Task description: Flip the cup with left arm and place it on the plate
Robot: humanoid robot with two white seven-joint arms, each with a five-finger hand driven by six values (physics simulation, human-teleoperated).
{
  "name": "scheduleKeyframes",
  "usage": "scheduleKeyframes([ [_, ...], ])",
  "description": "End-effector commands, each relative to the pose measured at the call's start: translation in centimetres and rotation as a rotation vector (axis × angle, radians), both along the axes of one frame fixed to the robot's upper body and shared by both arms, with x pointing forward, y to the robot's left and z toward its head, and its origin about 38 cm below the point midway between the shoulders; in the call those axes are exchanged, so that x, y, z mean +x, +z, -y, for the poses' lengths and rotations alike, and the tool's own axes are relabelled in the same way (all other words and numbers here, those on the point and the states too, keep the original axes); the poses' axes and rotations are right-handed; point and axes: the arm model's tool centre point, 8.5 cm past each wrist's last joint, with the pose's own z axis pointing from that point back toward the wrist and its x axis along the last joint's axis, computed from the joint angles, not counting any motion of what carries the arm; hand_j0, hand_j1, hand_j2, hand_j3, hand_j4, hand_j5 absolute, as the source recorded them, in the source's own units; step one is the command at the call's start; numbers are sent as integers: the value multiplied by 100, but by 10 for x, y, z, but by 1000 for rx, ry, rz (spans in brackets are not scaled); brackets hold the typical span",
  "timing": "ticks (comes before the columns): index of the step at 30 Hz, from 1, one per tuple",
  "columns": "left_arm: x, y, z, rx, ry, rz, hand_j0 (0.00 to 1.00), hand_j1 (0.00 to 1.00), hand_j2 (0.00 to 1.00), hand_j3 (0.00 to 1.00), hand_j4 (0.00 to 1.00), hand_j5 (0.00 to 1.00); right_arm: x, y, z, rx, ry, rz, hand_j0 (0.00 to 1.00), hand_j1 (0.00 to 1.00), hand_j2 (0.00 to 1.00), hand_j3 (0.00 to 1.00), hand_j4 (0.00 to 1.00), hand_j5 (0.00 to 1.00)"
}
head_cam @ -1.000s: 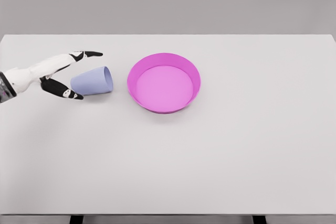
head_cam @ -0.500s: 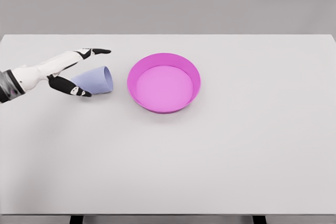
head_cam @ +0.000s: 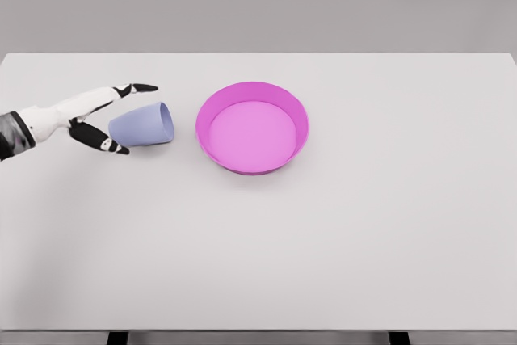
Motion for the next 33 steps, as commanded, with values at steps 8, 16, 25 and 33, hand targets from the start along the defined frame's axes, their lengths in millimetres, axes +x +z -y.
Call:
scheduleKeyframes([
  [8,10,-22,21,-7,25,-88,100,100,100,100,100,100,0,0,0,0,0,0,100,100,100,100,100,100],
  [16,12,-23,26,-12,33,-97,100,100,100,100,100,100,0,0,0,0,0,0,100,100,100,100,100,100],
  [25,15,-24,39,-28,15,-96,83,83,83,83,83,83,0,0,0,0,0,0,100,100,100,100,100,100],
  [33,18,-31,45,-43,24,-115,85,85,85,85,85,85,0,0,0,0,0,0,100,100,100,100,100,100],
])
